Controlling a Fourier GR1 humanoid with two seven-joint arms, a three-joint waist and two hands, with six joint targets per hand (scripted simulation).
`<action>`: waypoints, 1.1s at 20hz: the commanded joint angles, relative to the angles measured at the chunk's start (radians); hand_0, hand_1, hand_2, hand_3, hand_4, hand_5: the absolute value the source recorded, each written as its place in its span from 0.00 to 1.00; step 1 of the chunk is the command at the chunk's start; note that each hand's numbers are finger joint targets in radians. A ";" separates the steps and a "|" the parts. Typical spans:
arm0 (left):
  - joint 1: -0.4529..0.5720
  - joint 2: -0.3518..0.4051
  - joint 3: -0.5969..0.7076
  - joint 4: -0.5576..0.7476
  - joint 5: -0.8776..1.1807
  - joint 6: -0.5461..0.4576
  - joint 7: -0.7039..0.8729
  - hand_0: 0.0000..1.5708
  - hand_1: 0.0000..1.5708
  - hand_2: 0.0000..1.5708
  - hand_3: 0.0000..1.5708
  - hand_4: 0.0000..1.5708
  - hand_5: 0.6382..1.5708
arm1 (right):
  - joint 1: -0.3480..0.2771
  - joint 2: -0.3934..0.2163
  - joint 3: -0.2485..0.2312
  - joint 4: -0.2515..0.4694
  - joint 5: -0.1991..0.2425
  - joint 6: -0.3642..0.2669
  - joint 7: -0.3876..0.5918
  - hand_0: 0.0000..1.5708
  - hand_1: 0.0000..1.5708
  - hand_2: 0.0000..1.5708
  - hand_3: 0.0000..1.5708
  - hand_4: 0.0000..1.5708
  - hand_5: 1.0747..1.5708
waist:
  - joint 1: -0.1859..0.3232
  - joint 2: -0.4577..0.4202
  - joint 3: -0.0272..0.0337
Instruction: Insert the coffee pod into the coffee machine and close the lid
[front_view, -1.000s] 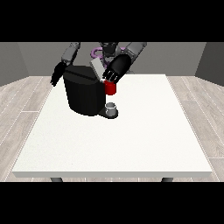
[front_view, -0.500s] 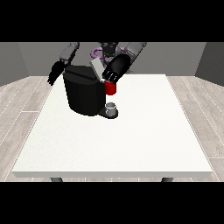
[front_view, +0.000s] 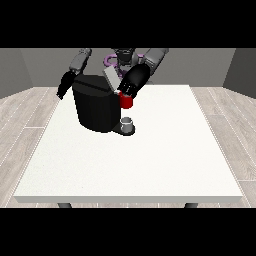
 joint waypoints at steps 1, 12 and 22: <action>-0.039 0.037 -0.034 -0.011 -0.051 0.028 -0.030 0.74 0.74 0.76 0.68 0.00 1.00 | -0.058 0.004 -0.017 0.007 -0.003 -0.021 -0.002 0.00 0.00 0.00 0.00 0.00 1.00 | 0.003 0.062 0.0001; -0.005 -0.007 0.019 0.004 -0.015 0.099 -0.064 0.77 0.77 0.75 0.61 0.00 1.00 | -0.001 0.001 0.008 0.005 0.011 -0.006 -0.039 0.00 0.00 0.00 0.00 0.09 1.00 | -0.013 0.045 -0.0004; -0.045 0.021 0.006 -0.003 -0.051 0.127 -0.089 0.78 0.78 0.75 0.56 0.00 1.00 | -0.073 -0.041 -0.024 0.025 0.007 0.006 -0.017 0.00 0.00 0.00 0.00 0.12 1.00 | -0.016 0.085 0.0001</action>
